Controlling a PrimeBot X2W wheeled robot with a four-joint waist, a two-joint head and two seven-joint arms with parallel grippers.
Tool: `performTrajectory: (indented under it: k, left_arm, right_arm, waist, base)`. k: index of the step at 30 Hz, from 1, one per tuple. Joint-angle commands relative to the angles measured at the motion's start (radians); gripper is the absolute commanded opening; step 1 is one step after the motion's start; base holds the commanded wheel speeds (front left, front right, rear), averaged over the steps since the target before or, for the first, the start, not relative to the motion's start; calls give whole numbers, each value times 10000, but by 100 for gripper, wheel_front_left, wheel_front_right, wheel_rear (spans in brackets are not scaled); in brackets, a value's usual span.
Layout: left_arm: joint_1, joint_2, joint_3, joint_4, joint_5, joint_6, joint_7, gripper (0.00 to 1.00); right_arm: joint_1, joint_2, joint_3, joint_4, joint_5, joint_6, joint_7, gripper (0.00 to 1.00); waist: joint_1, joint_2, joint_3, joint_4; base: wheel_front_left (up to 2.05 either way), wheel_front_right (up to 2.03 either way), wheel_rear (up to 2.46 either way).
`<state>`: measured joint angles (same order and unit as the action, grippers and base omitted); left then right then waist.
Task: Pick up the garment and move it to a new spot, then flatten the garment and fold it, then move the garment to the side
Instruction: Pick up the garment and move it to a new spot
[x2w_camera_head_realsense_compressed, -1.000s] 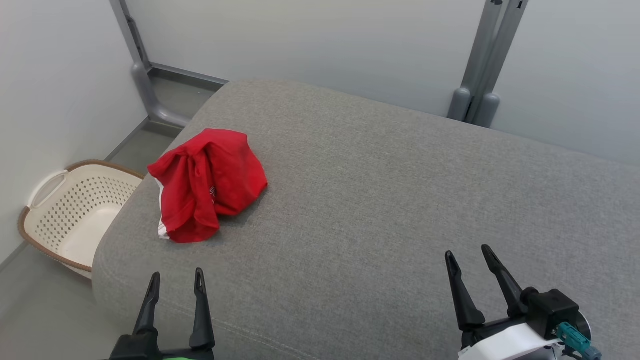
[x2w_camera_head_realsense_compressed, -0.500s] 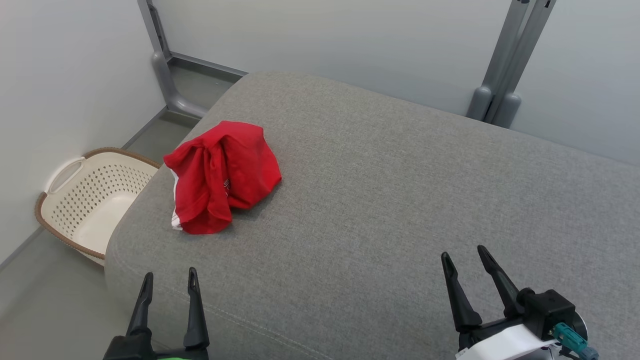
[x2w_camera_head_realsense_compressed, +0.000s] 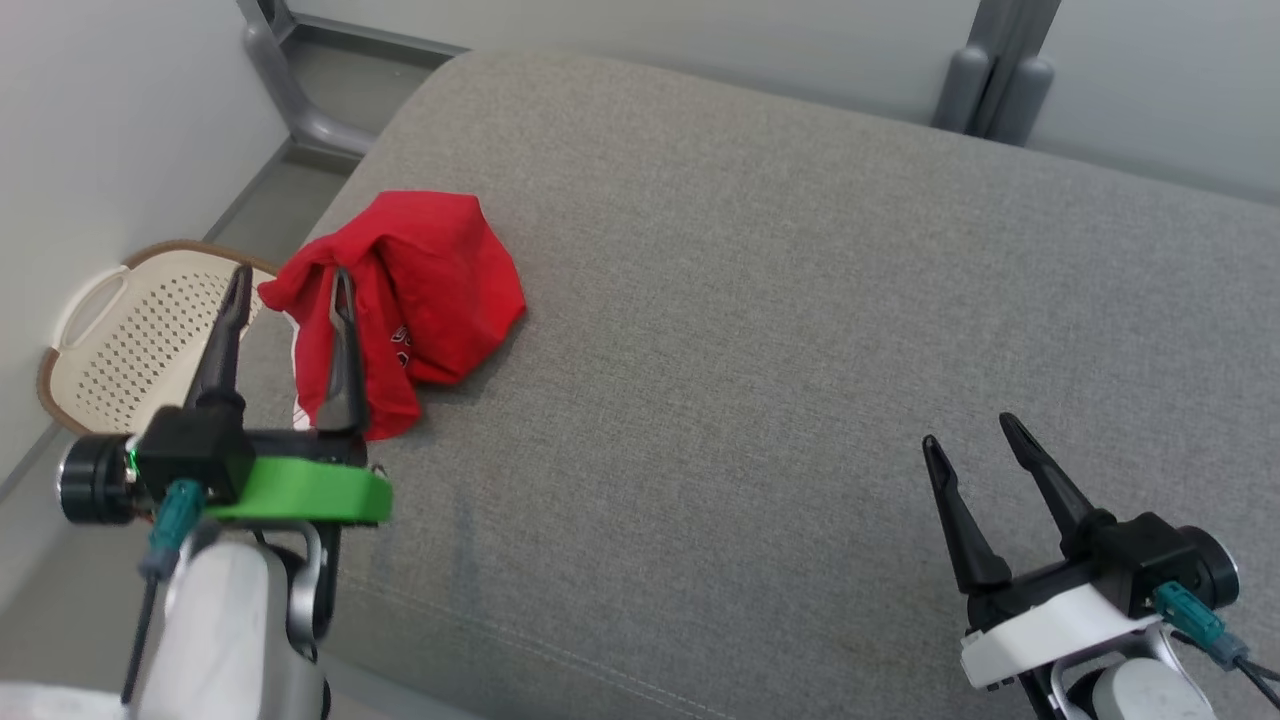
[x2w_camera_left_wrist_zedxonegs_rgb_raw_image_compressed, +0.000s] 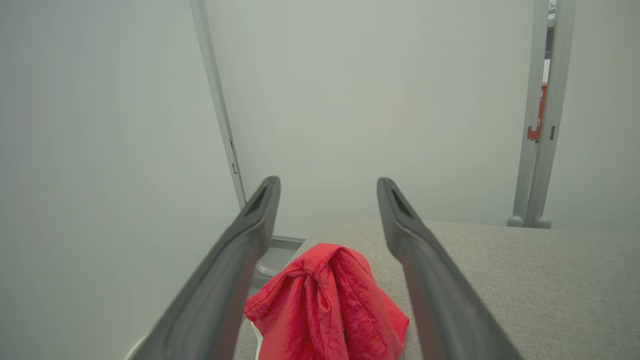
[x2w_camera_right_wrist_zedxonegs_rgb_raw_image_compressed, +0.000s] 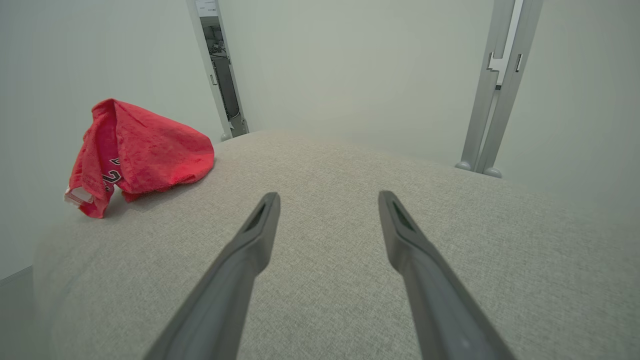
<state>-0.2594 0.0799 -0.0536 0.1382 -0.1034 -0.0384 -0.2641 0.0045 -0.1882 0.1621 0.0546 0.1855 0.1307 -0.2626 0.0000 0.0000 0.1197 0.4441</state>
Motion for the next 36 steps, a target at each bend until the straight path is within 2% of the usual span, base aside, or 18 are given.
performTrajectory:
  k: [1,9,13,17,21,32,33,34,36]
  left_arm:
    - [-772,203,14,606,115,-158,3,100]
    - [-4322,1175,43,3738,-165,-580,2304,100]
    - [-5204,1533,78,5100,-311,-659,3609,100]
    - [-5487,1815,36,6156,-575,-756,4302,100]
    - [-5418,1810,-2,7021,-875,-837,4636,100]
    - [-5378,1397,-289,8596,-1579,-937,4052,100]
    - [-5389,1402,-311,8639,-1638,-932,3884,62]
    - [-5394,1442,-370,8664,-1694,-927,3662,0]
    - [-5390,1503,-567,8607,-1848,-930,3214,0]
  right_arm:
    - [-285,-178,1,-88,-38,2,-25,100]
    - [-1052,-712,38,-297,-96,2,-25,100]
    - [-1247,-849,-28,-394,-107,2,-25,100]
    - [-1417,-899,-52,-443,-102,2,-25,100]
    - [-1494,-889,-126,-514,-77,2,-25,100]
    - [-1785,-911,59,-529,-120,2,-25,100]
    - [-1817,-895,75,-525,-103,2,-25,100]
    - [-1835,-855,99,-519,-82,2,-25,100]
    - [-1857,-774,134,-465,-50,2,-25,100]
  waist:
    - [0,0,1054,-457]
    - [0,0,2281,-1101]
    - [0,0,2710,-1351]
    - [0,0,3020,-1586]
    - [0,0,3214,-1677]
    - [0,0,3376,-1604]
    - [0,0,3345,-1619]
    - [0,0,3285,-1648]
    - [0,0,3124,-1703]
  base:
    - [0,0,0]
    - [0,0,0]
    - [0,0,0]
    - [0,0,0]
    - [0,0,0]
    - [0,0,0]
    - [0,0,0]
    - [0,0,0]
    - [0,0,0]
